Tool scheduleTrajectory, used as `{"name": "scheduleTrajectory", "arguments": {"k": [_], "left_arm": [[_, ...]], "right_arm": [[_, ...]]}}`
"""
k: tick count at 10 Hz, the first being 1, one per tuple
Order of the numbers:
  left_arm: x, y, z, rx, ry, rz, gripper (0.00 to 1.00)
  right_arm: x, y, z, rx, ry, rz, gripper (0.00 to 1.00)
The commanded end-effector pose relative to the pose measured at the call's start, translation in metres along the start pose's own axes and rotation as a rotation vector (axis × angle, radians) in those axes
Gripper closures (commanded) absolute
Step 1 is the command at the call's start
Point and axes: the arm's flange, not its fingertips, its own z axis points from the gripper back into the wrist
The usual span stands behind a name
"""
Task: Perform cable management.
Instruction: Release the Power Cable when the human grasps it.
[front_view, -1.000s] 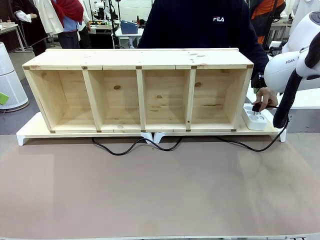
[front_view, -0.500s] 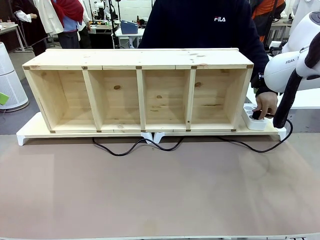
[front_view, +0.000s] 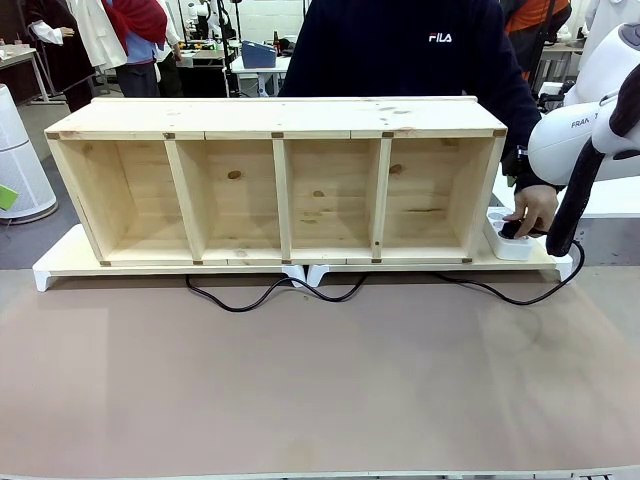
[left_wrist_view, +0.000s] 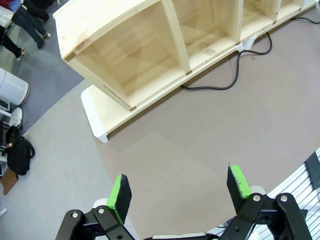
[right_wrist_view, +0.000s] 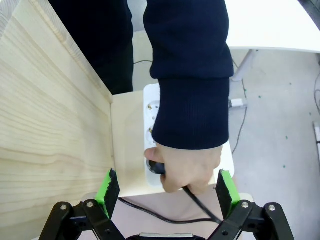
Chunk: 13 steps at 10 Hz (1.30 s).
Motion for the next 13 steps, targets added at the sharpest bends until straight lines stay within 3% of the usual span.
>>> {"name": "scheduleTrajectory", "arguments": {"k": [1, 13], "left_arm": [[-0.0004, 0.0006, 0.0005, 0.0, -0.001, 0.002, 0.0], [-0.0004, 0.0006, 0.0005, 0.0, -0.001, 0.002, 0.0]], "right_arm": [[-0.0004, -0.0001, -0.0007, -0.001, 0.005, 0.0, 0.0], [-0.0004, -0.0001, -0.0007, -0.001, 0.005, 0.0, 0.0]]}}
